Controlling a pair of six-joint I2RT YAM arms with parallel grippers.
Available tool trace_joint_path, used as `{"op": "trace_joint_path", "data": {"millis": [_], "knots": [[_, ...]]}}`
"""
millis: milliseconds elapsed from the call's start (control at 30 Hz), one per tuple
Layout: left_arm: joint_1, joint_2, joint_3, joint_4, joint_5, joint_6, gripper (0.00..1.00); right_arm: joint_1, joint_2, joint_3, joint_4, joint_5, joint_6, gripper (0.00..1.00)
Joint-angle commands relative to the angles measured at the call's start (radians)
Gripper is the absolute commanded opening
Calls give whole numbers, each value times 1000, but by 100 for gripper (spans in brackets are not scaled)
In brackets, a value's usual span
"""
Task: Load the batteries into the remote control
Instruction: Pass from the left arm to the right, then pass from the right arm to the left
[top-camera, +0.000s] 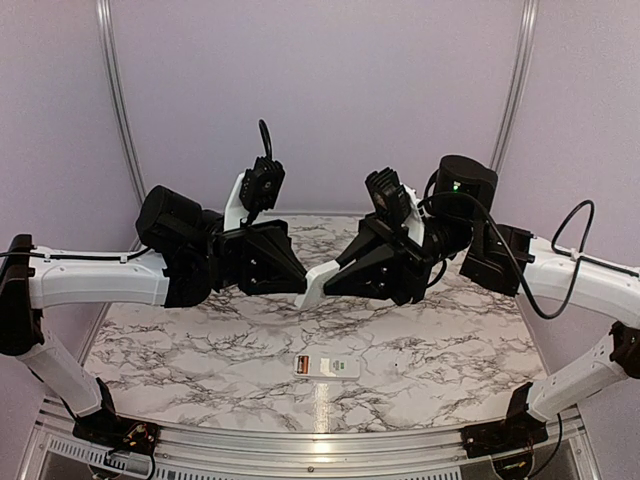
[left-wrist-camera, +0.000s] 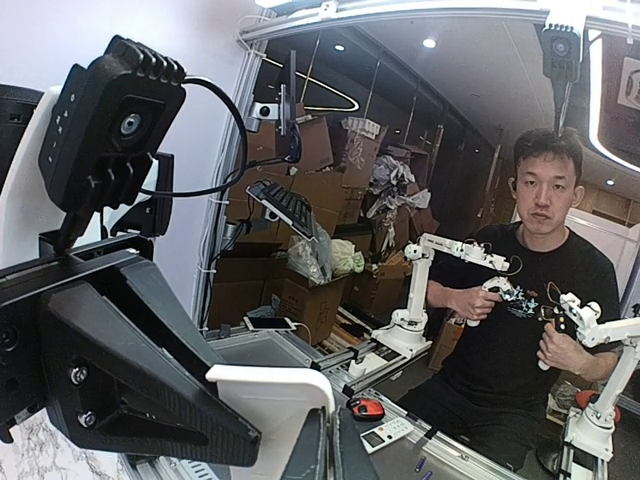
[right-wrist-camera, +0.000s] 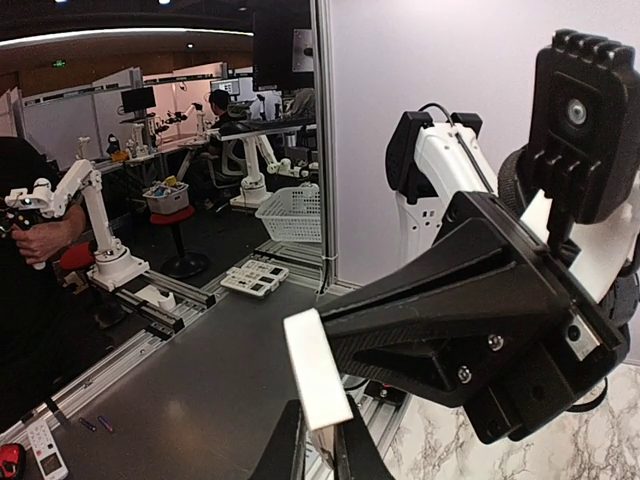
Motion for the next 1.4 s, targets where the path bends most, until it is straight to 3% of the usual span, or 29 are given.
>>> {"op": "trace_joint_path", "data": {"millis": [0, 167, 300, 367, 400, 500, 533, 633, 733, 933, 1067, 1233, 1367], "knots": [[2, 15, 10, 47, -1, -25, 3, 12, 6, 45, -1, -27, 14, 6], [28, 13, 2, 7, -36, -21, 55, 12, 1, 44, 3, -33, 25, 0], [78, -36, -38, -35, -87, 29, 79, 12, -11, 25, 11, -26, 42, 0], [116, -75, -49, -172, -126, 142, 93, 9, -14, 16, 2, -5, 49, 0], [129, -100, -45, -359, -155, 238, 98, 5, -15, 9, -4, 3, 52, 0], [143, -161, 30, -922, -318, 676, 99, -16, -25, -28, 33, 25, 108, 0], [145, -164, 67, -1071, -388, 767, 99, -32, -27, -43, 50, 22, 134, 0], [164, -165, 133, -1321, -563, 891, 99, -87, -34, -99, 112, 29, 230, 0], [174, -210, 116, -1386, -719, 948, 99, -125, -39, -140, 139, 43, 292, 0], [174, -409, -51, -1315, -1003, 1028, 99, -155, -20, -193, 128, 72, 353, 0], [174, -482, -99, -1369, -1063, 1110, 99, -168, 6, -240, 171, 98, 423, 0], [164, -453, -107, -1523, -1097, 1218, 99, -178, 70, -294, 250, 147, 531, 0], [95, -486, -179, -1524, -1113, 1351, 99, -180, 140, -332, 335, 166, 639, 0]]}}
